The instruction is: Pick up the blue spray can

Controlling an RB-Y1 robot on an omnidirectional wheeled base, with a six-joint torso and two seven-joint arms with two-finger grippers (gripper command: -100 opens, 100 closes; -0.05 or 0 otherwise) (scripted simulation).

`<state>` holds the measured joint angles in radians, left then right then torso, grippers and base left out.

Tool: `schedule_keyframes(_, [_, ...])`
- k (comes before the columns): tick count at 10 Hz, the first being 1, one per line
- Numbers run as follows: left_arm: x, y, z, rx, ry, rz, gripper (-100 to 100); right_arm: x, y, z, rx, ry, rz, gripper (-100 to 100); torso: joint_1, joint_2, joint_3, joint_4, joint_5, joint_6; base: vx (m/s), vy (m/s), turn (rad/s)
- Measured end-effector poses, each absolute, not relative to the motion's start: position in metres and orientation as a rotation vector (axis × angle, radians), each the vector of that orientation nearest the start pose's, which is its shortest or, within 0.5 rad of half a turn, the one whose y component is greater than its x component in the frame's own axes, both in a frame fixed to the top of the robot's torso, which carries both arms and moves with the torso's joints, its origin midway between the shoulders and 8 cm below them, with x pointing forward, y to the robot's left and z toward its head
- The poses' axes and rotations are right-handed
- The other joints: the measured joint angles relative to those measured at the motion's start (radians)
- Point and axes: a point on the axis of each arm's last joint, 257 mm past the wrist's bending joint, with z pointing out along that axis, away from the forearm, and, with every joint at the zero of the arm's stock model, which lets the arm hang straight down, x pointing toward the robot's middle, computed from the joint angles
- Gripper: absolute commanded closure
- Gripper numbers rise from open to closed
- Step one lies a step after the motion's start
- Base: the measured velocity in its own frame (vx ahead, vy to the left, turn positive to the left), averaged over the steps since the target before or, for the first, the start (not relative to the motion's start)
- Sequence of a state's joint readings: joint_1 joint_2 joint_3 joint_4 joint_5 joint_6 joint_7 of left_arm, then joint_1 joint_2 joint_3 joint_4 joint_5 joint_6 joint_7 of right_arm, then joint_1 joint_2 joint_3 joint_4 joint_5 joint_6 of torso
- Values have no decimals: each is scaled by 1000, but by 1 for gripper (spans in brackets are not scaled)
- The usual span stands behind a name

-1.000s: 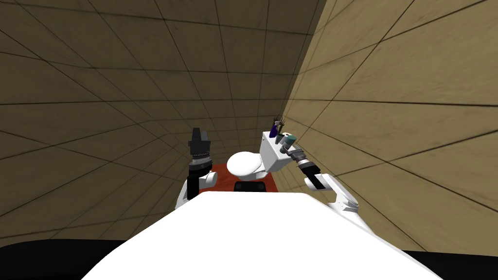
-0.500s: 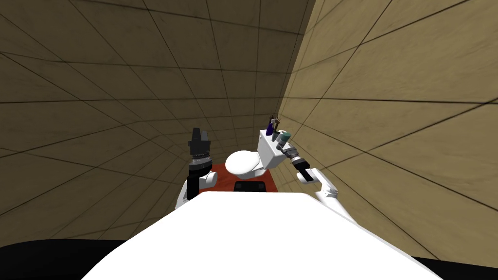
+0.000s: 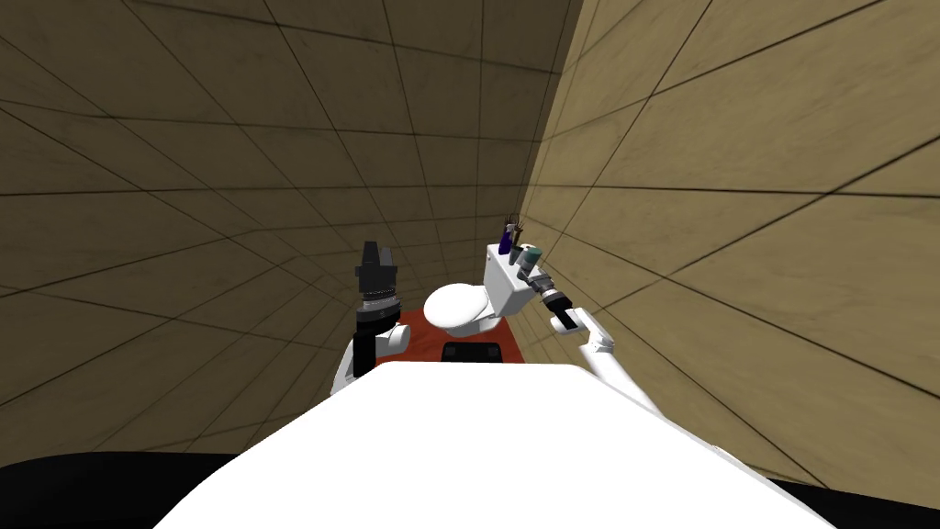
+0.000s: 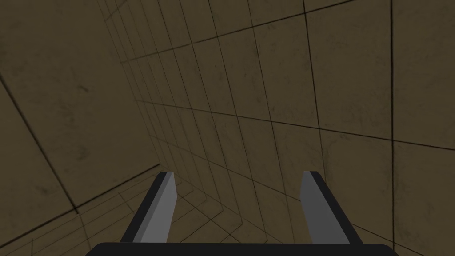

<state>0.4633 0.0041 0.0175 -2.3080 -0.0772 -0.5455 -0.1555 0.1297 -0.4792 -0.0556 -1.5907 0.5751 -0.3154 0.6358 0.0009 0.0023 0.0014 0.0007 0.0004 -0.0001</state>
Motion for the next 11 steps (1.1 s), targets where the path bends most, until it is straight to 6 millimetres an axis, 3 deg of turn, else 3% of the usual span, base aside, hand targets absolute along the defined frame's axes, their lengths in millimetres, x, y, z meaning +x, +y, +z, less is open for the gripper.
schedule_keyframes(9, [333, 267, 56, -464, 614, -1125, 0, 559, -296, -185, -269, 1445, 113, -100, 1, -2, -1, 0, 0, 0, -35, -4, -58])
schedule_keyframes(10, [333, 267, 56, -464, 614, -1125, 0, 563, -300, -190, -264, 1454, 109, -100, 0, -2, -1, -1, 0, 0, -46, -15, -191])
schedule_keyframes(11, [333, 267, 56, -464, 614, -1125, 0, 570, -288, -193, -276, 1454, 126, -100, 0, 0, 0, 0, 0, 1, -68, -9, -107])
